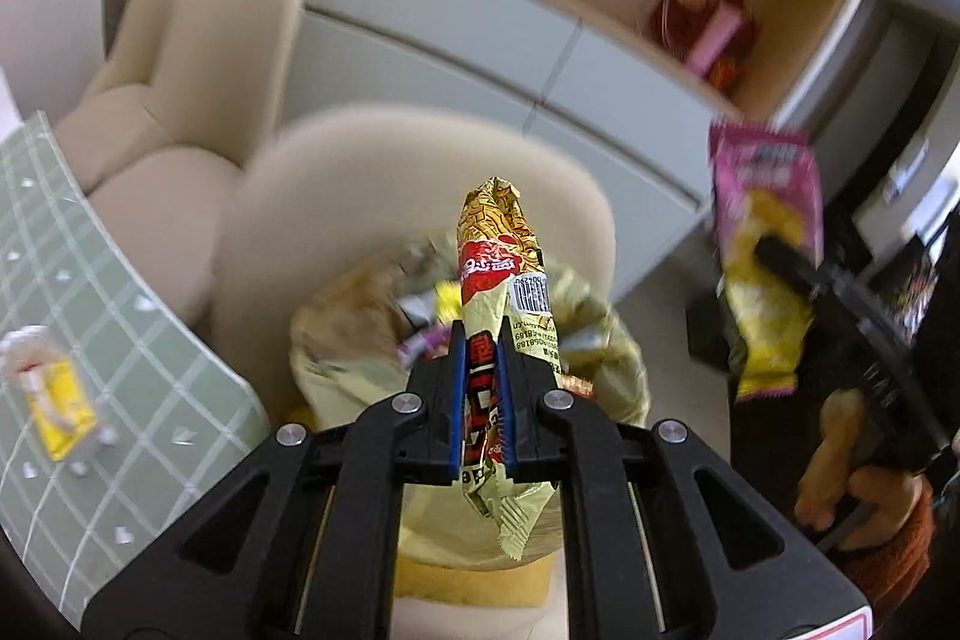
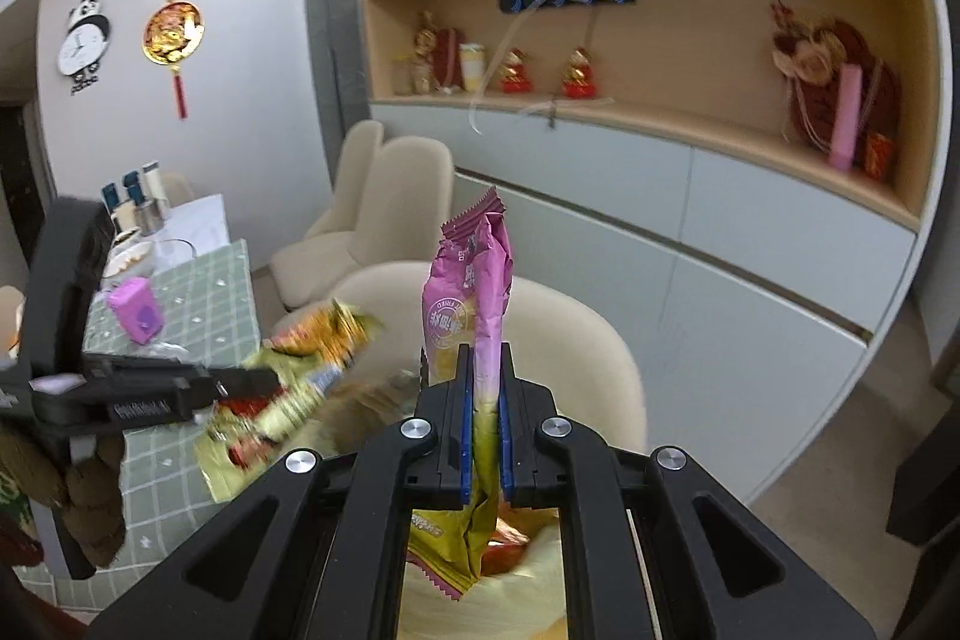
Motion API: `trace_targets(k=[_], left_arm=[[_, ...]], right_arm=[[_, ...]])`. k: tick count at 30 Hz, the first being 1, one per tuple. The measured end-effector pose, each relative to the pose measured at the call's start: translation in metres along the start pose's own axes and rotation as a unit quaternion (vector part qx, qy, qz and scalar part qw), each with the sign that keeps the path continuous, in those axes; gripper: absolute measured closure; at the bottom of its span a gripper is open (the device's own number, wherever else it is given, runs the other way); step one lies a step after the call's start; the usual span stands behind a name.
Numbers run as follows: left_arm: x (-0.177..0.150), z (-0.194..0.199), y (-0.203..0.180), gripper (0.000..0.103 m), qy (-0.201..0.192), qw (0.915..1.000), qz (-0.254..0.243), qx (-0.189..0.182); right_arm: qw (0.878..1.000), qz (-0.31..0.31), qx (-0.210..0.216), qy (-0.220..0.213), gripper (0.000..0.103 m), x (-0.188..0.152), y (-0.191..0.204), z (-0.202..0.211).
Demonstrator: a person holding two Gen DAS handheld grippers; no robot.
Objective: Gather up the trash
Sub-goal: 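Carry both wrappers to the bin and open both tools over it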
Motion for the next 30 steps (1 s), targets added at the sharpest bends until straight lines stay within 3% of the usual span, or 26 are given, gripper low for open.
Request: trace_targets(k=[3,9,16,19,20,21,22,26,30], left_arm=[[-0.012,-0.04,-0.009,0.095,0.044,0.9988,-0.017,0.014],[-0.023,-0.088,-0.013,0.095,0.082,0.9938,-0.054,0.052],[-0.029,-0.11,-0.008,0.095,0.105,0.9878,-0.075,0.087],[-0.026,-0.108,-0.009,0.09,0.093,0.9893,-0.074,0.084],[-0.025,-0.106,-0.01,0.086,0.089,0.9902,-0.072,0.08],[-0.023,-0.101,-0.011,0.073,0.083,0.9918,-0.065,0.073],[-0.021,-0.096,-0.01,0.067,0.076,0.9934,-0.055,0.066],[-0.006,-0.059,0.006,0.062,0.038,0.9976,-0.019,0.055],[0.003,-0.018,0.03,0.06,0.001,0.9973,0.014,0.072]], right_arm=[[1.0,-0.007,-0.008,0.014,0.095,-0.012,-0.019,-0.009],[0.999,-0.022,-0.013,0.038,0.095,-0.03,-0.04,-0.025],[0.998,-0.036,-0.009,0.054,0.095,-0.044,-0.047,-0.038],[0.997,-0.037,-0.005,0.061,0.095,-0.048,-0.046,-0.045],[0.997,-0.037,-0.002,0.063,0.095,-0.05,-0.044,-0.046],[0.997,-0.037,-0.001,0.064,0.095,-0.05,-0.043,-0.047],[0.997,-0.037,0.001,0.065,0.095,-0.051,-0.041,-0.048],[0.997,-0.032,0.015,0.065,0.095,-0.047,-0.027,-0.053],[0.996,-0.032,0.049,0.069,0.095,-0.043,-0.001,-0.063]])
Point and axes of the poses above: each gripper's, at about its wrist camera, not at the fingertips, and z roughly against the way its jaws point, y to its left, x to its top, the point moved 10 cm from there along -z, roughly the way its jaws point, and after that the axes turned 4 degrees about -y, right-handed, at the moved point
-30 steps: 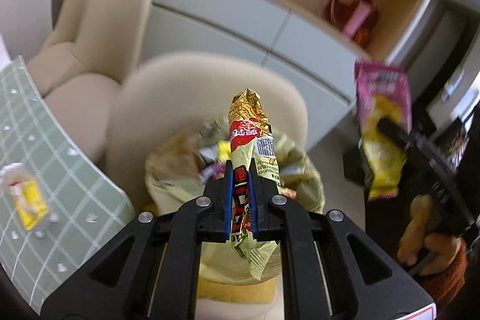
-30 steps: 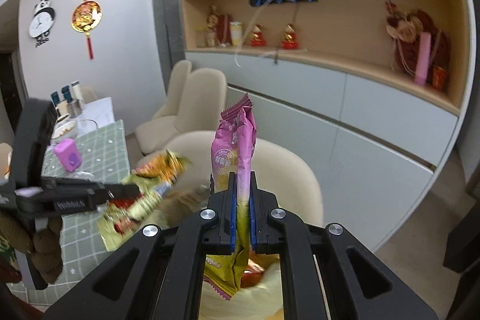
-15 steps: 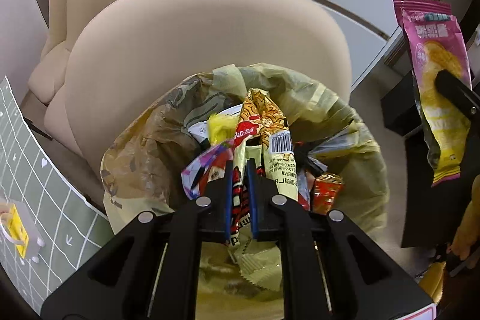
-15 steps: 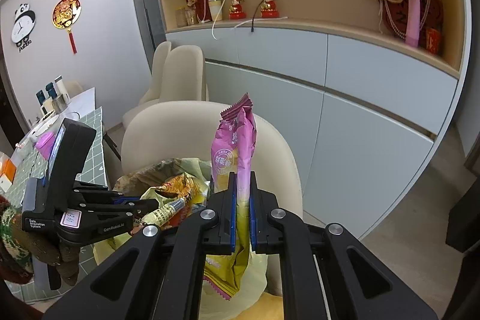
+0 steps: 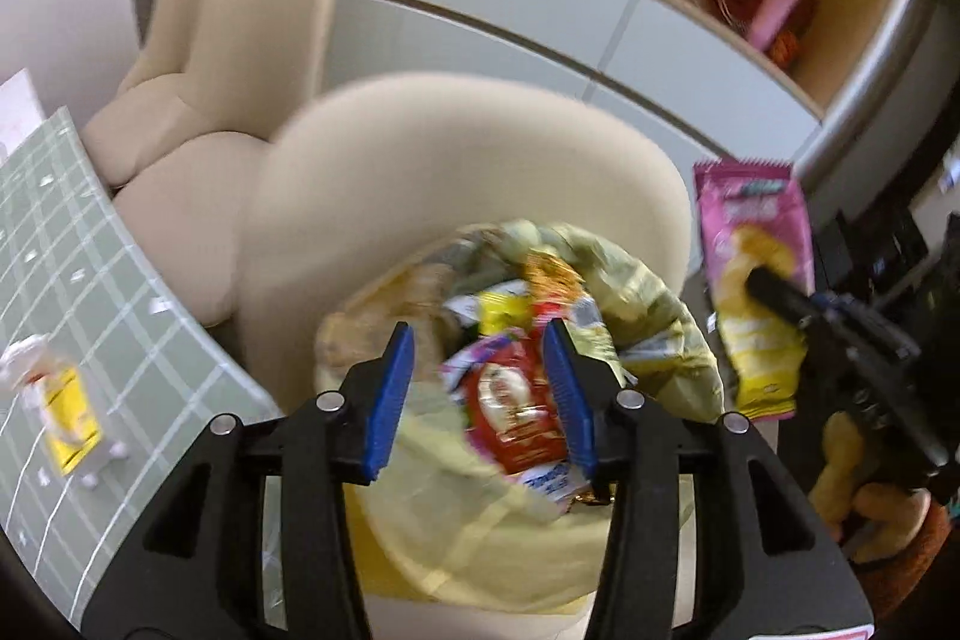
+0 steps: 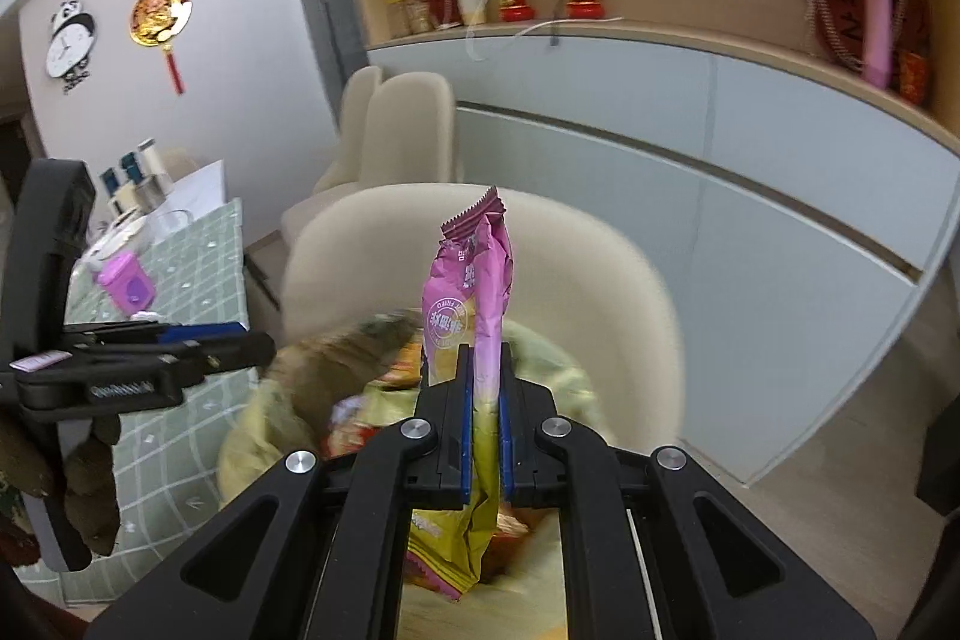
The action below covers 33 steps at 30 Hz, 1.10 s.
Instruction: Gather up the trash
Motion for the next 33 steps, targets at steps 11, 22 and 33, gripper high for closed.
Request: trace_targets(k=[11,22,33], left_arm=[[-0.036,0.073,0.07,0.059,-0.028,0.9932,0.083,0.077],[-0.097,0.125,0.123,0.059,-0.024,0.979,0.135,0.151],[-0.116,0.179,0.137,0.036,-0.069,0.9763,0.127,0.16]], right_arm=[[0.983,0.065,0.051,0.166,0.095,-0.059,0.064,-0.093],[0.968,0.099,0.098,0.21,0.095,-0.088,0.075,-0.097],[0.991,0.059,0.053,0.108,0.039,-0.063,0.07,-0.031]])
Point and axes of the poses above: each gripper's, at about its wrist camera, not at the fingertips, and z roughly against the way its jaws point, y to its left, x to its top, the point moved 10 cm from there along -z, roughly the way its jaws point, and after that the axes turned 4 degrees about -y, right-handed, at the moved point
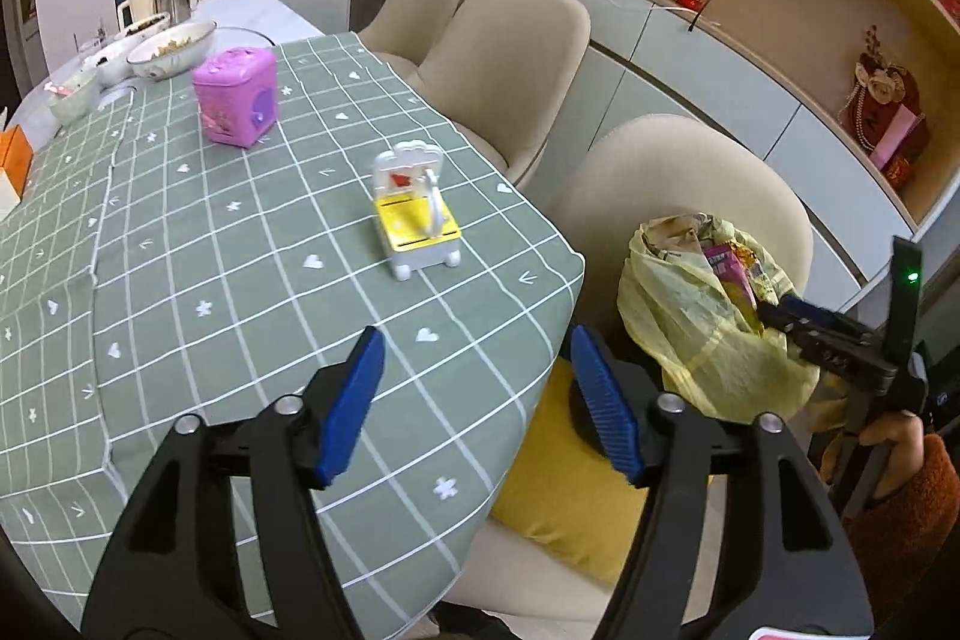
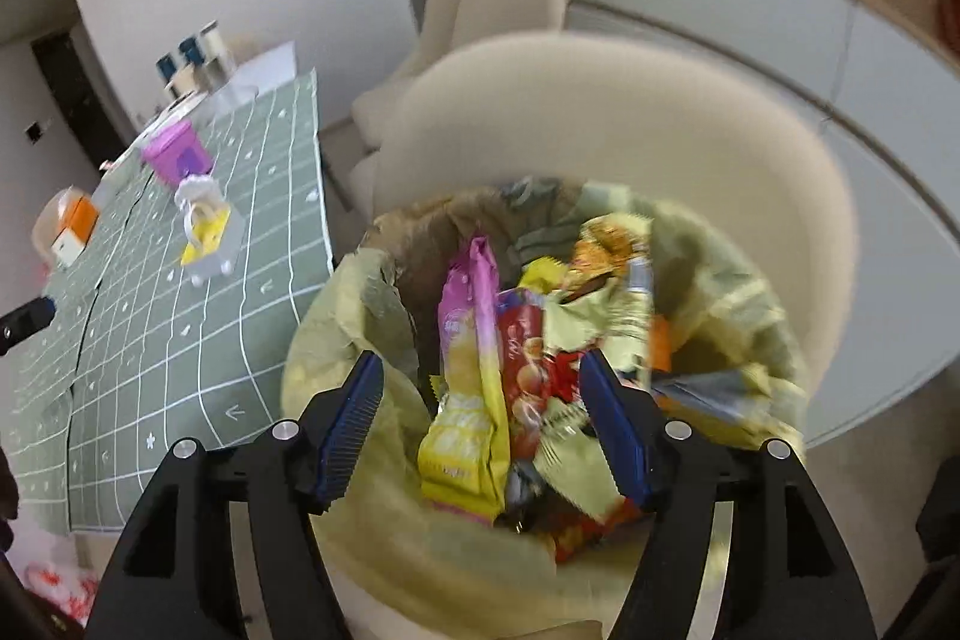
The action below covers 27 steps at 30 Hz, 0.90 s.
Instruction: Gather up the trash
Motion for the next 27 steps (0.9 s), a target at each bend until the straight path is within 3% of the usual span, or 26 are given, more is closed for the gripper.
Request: trace_targets(k=[6,12,18,27], left_arm=[[-0.014,0.048,0.015,0.016,-0.039,0.9989,-0.026,-0.002],[-0.034,0.102,0.029,0.014,-0.087,0.9951,-0.045,-0.001],[-0.06,0.147,0.04,0.014,-0.127,0.9887,-0.077,0.021],[-0.09,0.194,0.055,0.014,-0.158,0.9824,-0.085,0.051]], right_arm=[[0.996,-0.021,0.011,-0.083,0.039,-0.003,0.044,0.08],[0.989,-0.025,0.014,-0.145,0.039,-0.04,0.119,0.145],[0.986,0.008,0.0,-0.167,0.039,-0.085,0.186,0.182],[0.985,0.028,-0.023,-0.171,0.039,-0.122,0.238,0.203]])
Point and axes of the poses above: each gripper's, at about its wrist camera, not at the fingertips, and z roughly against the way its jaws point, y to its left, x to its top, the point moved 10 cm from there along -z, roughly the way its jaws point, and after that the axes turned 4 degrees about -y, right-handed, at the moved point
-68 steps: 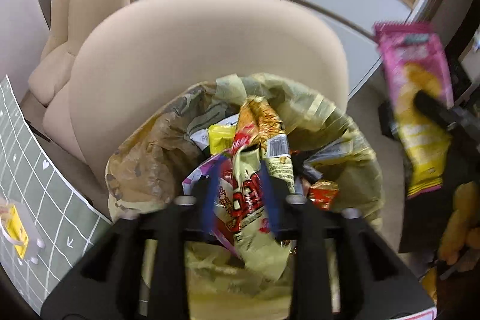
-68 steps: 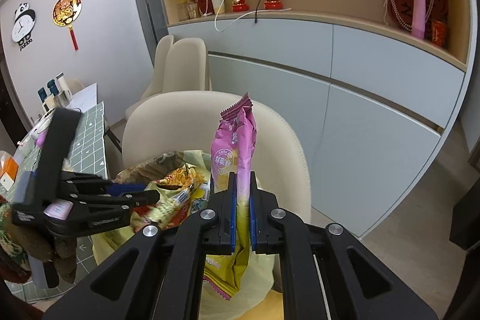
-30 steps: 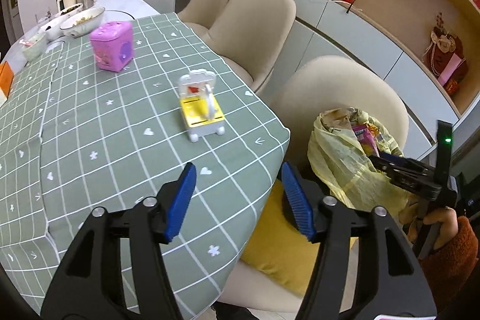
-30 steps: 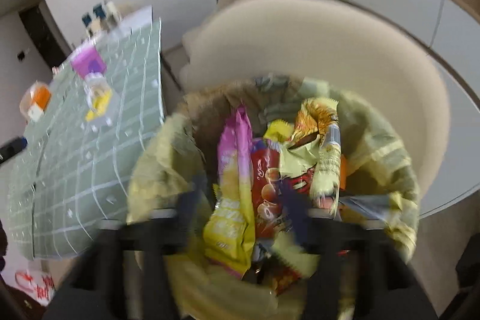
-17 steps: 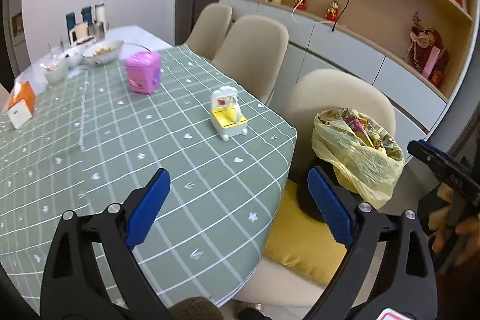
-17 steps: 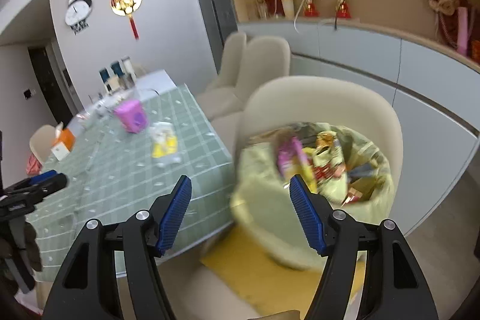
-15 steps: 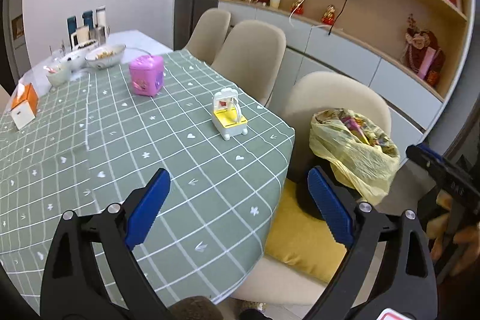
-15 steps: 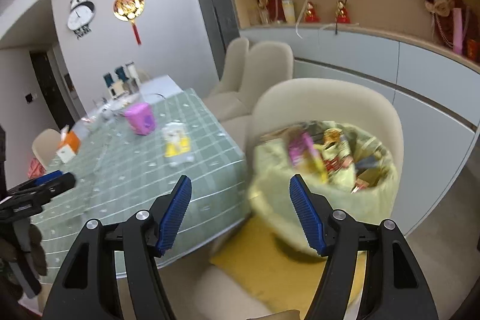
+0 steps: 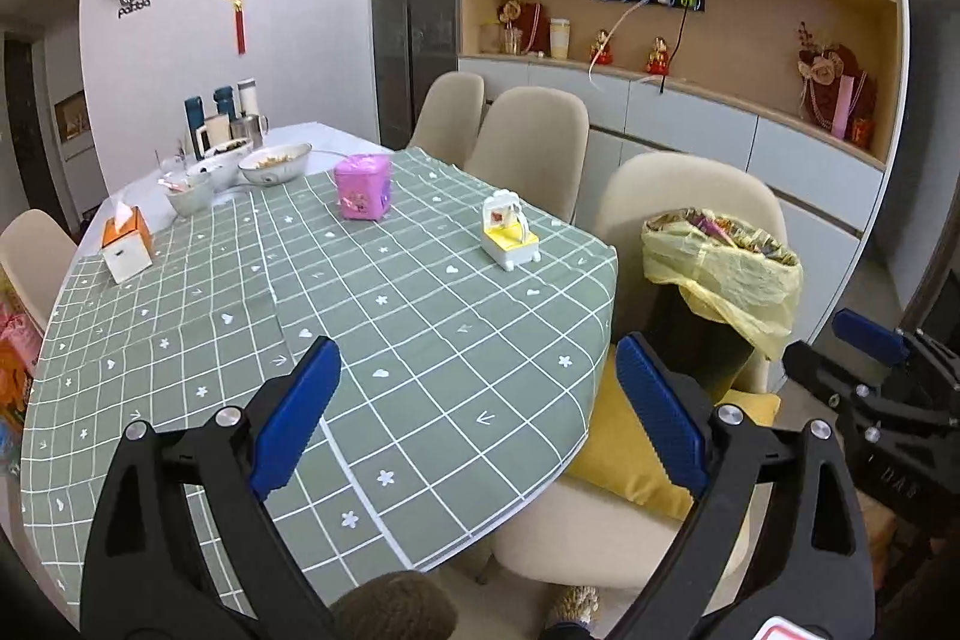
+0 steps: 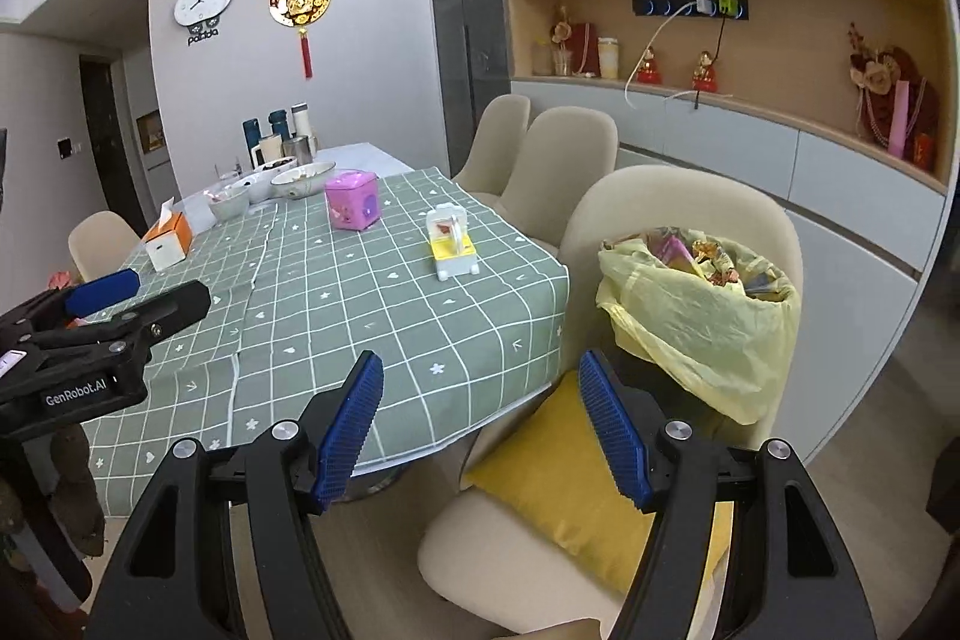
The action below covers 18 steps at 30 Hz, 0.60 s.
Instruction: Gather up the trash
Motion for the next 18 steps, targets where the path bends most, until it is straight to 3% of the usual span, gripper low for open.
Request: trace_targets(k=[18], left_arm=[[0.001,0.027,0.022,0.014,-0.015,0.9998,0.013,0.007]], right_arm=[[1.0,-0.001,-0.003,-0.011,0.039,0.005,0.021,0.019]])
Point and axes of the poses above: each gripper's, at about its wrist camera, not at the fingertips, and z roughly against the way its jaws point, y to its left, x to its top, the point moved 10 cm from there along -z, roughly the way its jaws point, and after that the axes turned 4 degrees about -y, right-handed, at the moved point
